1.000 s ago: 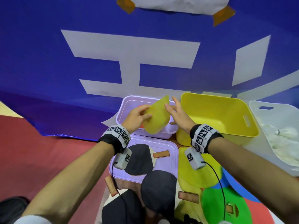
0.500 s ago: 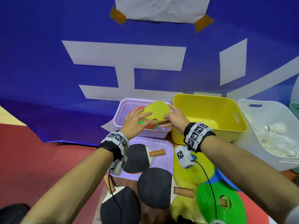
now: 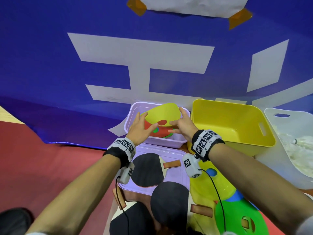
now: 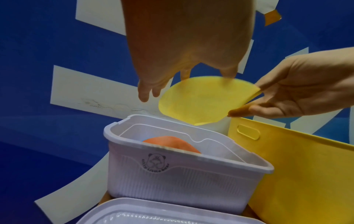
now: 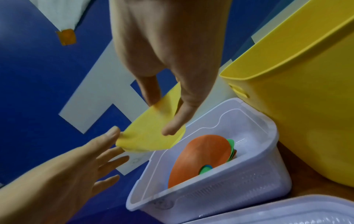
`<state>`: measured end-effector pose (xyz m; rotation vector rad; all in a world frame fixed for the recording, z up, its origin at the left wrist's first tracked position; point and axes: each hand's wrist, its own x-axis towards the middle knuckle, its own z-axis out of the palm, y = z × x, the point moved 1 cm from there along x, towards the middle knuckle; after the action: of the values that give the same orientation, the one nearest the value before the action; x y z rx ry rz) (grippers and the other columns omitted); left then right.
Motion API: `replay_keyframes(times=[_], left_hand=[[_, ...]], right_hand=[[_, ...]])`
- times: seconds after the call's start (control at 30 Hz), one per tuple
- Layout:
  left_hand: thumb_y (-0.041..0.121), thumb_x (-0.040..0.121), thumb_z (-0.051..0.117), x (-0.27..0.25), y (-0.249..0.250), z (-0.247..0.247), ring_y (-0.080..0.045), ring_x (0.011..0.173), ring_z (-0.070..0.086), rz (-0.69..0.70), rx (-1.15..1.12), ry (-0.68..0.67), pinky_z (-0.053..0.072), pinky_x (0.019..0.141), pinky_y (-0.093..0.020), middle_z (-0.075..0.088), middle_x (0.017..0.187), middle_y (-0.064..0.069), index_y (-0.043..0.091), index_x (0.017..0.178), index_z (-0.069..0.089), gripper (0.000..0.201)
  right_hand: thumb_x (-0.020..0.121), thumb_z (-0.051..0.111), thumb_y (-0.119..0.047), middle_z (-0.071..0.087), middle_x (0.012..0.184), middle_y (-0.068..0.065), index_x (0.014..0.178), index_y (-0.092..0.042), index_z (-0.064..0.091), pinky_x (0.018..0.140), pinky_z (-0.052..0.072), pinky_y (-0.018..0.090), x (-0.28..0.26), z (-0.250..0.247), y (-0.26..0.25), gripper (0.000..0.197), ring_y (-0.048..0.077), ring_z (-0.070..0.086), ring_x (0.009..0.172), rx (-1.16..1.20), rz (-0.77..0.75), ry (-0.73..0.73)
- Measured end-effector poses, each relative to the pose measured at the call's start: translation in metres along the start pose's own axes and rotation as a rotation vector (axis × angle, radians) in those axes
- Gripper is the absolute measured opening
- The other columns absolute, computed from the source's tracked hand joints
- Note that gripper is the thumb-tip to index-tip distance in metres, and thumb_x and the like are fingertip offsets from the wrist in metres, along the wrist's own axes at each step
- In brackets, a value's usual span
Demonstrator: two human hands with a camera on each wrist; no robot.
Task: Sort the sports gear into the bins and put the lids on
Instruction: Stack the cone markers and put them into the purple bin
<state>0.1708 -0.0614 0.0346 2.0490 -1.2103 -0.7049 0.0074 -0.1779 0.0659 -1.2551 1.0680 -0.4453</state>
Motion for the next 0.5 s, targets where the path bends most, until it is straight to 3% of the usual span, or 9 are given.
replay_keyframes(times=[0.07,0.13,0.27,0.4,0.5], left_hand=[[0.063,0.087,0.056,0.009,-0.005,-0.001,-0.022,0.15,0.012,-0.024,0.017,0.017,0.022,0.118,-0.044,0.006,0.164,-0.008,0.029,0.152,0.024,0.08],[0.06,0.088,0.057,0.013,-0.01,-0.002,-0.024,0.15,0.011,-0.057,0.057,0.013,0.021,0.118,-0.045,0.006,0.163,-0.01,0.027,0.152,0.022,0.08],[0.056,0.089,0.059,0.013,-0.016,0.002,-0.025,0.15,0.011,-0.06,0.094,-0.001,0.019,0.119,-0.048,0.009,0.162,-0.011,0.027,0.151,0.025,0.076],[0.06,0.086,0.056,0.009,-0.021,0.011,-0.024,0.148,0.016,-0.011,0.154,-0.032,0.022,0.116,-0.052,0.016,0.161,-0.006,0.034,0.147,0.03,0.071],[0.06,0.085,0.055,0.005,-0.014,0.022,-0.022,0.148,0.015,0.061,0.184,-0.05,0.02,0.115,-0.052,0.019,0.16,-0.004,0.037,0.145,0.035,0.067]], right_hand=[[0.091,0.064,-0.004,0.057,0.135,0.011,0.156,-0.029,0.0,0.09,0.054,0.044,0.009,0.003,0.002,0.095,0.027,0.064,0.109,-0.103,0.042,-0.04],[0.09,0.067,-0.012,0.042,0.149,0.009,0.156,-0.025,-0.005,0.096,0.048,0.041,0.014,0.002,0.005,0.099,0.03,0.052,0.126,-0.277,0.07,-0.028],[0.09,0.069,-0.017,0.03,0.156,0.013,0.156,-0.021,0.009,0.092,0.034,0.025,0.017,-0.003,0.017,0.089,0.029,0.04,0.137,-0.563,0.008,0.011],[0.087,0.071,-0.021,0.031,0.155,0.01,0.153,-0.026,0.02,0.102,0.039,0.034,0.01,-0.005,0.023,0.083,0.029,0.043,0.134,-0.683,-0.149,-0.009],[0.087,0.068,-0.033,0.032,0.155,0.003,0.152,-0.027,0.025,0.112,0.026,0.042,-0.006,-0.017,0.022,0.079,0.026,0.03,0.141,-0.949,-0.305,0.047]])
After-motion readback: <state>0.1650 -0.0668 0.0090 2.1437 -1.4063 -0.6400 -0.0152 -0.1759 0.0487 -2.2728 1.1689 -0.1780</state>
